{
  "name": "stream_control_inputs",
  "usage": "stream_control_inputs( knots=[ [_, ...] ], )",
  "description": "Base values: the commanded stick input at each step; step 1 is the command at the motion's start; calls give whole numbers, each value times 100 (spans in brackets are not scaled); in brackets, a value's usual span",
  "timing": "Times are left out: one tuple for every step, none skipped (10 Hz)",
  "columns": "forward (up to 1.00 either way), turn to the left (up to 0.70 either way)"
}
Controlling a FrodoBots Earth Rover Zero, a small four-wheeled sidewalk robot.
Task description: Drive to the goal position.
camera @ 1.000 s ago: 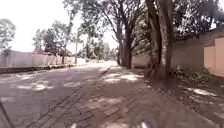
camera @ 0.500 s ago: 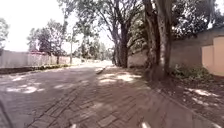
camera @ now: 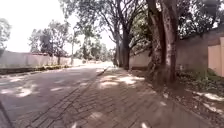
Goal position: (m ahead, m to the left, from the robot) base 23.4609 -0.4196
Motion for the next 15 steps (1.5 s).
stream_control_inputs(
  knots=[
    [50,0],
    [50,0],
    [50,0],
    [50,0],
    [50,0],
    [50,0],
    [50,0],
    [50,0],
    [50,-10],
    [50,-36],
    [50,-50],
    [50,-50],
    [50,-50],
    [50,-50],
    [50,-38]
  ],
)
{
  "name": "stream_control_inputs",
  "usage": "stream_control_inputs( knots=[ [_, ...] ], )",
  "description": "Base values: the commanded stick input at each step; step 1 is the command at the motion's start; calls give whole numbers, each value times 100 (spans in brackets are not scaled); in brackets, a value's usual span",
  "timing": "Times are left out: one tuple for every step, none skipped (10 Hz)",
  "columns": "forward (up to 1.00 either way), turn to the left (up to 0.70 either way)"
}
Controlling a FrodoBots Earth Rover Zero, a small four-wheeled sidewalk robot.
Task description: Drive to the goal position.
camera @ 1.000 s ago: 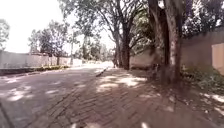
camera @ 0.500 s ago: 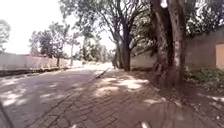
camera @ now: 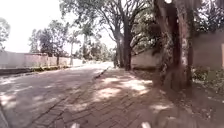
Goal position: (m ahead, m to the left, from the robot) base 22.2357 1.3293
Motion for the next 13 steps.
stream_control_inputs(
  knots=[
    [50,-11],
    [50,0],
    [50,0],
    [50,0],
    [50,0],
    [50,0],
    [50,0],
    [50,0],
    [50,0],
    [50,0],
    [50,0],
    [50,0],
    [50,0]
  ],
)
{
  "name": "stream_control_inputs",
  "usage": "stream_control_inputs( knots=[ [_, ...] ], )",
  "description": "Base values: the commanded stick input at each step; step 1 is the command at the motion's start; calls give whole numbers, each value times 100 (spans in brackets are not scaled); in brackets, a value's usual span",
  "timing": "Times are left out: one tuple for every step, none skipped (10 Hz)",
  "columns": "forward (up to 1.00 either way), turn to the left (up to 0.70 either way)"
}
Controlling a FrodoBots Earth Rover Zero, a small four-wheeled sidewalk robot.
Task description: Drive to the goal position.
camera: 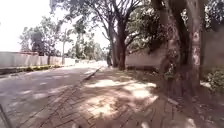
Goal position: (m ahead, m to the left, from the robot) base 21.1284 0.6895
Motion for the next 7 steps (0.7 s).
stream_control_inputs(
  knots=[
    [50,0],
    [50,0],
    [50,0],
    [50,0],
    [50,0],
    [50,0],
    [50,0]
  ],
)
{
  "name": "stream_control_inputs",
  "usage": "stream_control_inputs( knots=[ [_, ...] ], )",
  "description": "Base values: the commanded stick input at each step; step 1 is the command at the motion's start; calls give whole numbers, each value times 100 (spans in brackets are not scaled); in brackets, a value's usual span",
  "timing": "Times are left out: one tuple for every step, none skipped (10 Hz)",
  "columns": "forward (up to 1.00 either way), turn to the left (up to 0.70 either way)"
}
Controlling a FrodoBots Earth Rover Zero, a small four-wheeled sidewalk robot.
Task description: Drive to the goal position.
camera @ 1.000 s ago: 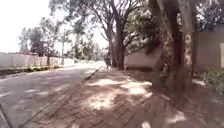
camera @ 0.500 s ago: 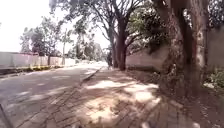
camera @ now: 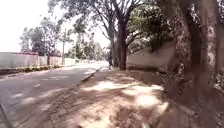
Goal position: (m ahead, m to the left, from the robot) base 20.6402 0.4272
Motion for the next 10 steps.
stream_control_inputs(
  knots=[
    [50,0],
    [50,0],
    [50,0],
    [50,0],
    [50,0],
    [50,0],
    [50,0],
    [50,0],
    [50,0],
    [50,0]
  ],
)
